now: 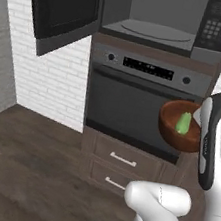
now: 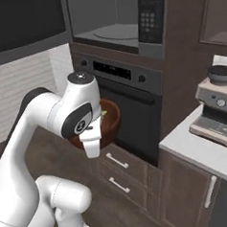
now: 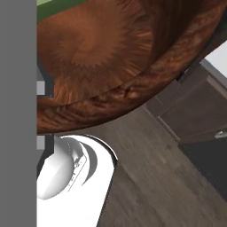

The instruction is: Pick the corn from the sink and place it in the bowl. Then pick the bowl and place it in the microwave. Then close the microwave door and press the start button.

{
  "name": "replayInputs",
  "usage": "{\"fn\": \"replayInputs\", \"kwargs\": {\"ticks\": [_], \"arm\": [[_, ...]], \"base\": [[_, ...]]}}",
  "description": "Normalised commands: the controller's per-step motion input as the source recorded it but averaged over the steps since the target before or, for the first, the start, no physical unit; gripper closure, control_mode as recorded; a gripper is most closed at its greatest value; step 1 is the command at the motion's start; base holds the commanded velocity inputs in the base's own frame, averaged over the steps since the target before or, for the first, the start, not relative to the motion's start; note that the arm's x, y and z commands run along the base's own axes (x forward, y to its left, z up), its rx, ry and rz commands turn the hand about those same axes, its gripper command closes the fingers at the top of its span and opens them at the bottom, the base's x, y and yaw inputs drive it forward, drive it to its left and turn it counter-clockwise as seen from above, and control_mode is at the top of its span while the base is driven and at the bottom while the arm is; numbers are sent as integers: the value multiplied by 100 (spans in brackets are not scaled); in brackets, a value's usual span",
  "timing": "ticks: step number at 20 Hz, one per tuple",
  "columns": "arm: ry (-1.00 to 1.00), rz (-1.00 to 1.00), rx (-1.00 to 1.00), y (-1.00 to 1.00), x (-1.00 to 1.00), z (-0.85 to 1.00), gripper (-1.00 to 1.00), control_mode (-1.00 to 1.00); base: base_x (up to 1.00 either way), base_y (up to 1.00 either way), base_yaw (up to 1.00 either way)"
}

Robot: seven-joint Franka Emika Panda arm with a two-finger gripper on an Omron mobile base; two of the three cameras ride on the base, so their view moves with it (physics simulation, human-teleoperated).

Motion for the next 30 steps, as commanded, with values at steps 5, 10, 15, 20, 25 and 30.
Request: {"fn": "replayInputs", "kwargs": {"ticks": [5,10,15,20,25,30], "arm": [[0,0,0,0,0,0,100,100],[0,0,0,0,0,0,100,100],[0,0,0,0,0,0,100,100],[0,0,0,0,0,0,100,100],[0,0,0,0,0,0,100,100],[0,0,0,0,0,0,100,100]], "base": [[30,79,-42],[27,73,-41],[21,61,-40],[21,35,-40],[62,51,-30],[81,11,-9]]}}
